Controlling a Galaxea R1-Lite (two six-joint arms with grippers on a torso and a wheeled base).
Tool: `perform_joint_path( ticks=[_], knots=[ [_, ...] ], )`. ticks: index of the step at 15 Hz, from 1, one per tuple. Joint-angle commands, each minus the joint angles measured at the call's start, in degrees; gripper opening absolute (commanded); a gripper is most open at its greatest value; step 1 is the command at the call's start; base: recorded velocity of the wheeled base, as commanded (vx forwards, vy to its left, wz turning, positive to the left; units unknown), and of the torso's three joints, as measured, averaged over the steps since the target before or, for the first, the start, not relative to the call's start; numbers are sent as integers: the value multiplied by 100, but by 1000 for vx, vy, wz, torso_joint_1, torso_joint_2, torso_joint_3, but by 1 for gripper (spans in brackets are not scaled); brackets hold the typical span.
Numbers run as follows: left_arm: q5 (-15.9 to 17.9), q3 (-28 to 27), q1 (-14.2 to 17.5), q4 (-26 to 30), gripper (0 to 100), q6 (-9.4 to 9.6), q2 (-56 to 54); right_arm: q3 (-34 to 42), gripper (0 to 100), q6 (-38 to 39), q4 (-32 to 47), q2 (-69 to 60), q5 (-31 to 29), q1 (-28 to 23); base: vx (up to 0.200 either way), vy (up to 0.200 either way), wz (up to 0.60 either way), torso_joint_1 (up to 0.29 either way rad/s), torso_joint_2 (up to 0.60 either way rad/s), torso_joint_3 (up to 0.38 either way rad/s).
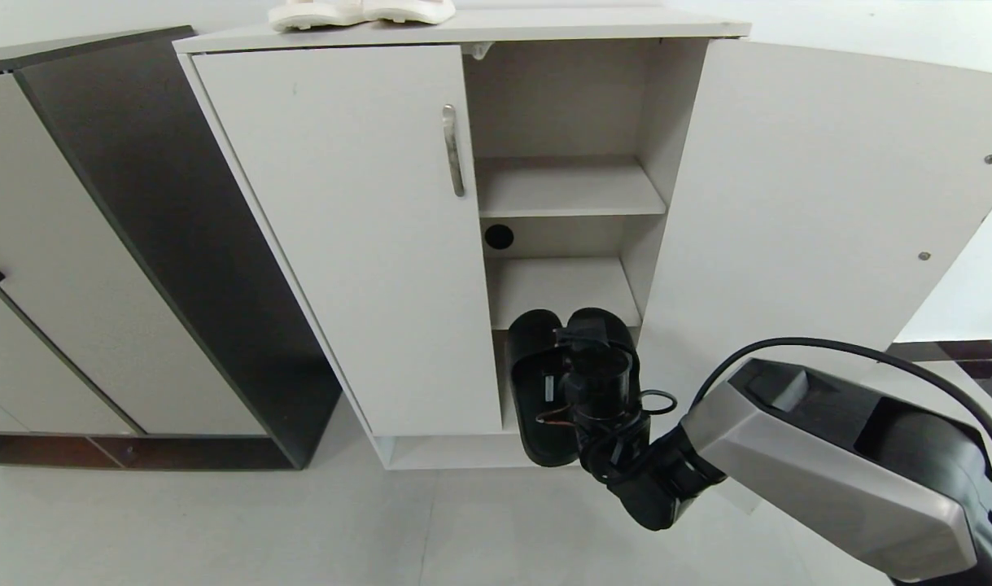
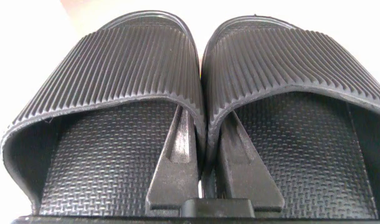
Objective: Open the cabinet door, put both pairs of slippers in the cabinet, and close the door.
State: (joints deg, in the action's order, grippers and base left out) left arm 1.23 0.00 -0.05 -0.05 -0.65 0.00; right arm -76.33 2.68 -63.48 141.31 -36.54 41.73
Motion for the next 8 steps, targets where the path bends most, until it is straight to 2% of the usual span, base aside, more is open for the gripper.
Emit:
perform_joint_path(
  ticks=[1, 8],
  knots=[
    [0, 0, 5, -4, 0, -6, 9, 241, 0, -48, -77, -86, -29, 11, 0, 0, 0, 0, 0, 0],
    [0, 0, -4, -4, 0, -6, 9, 346, 0, -22, -51, -148, -29, 2, 0, 0, 0, 0, 0, 0]
  ],
)
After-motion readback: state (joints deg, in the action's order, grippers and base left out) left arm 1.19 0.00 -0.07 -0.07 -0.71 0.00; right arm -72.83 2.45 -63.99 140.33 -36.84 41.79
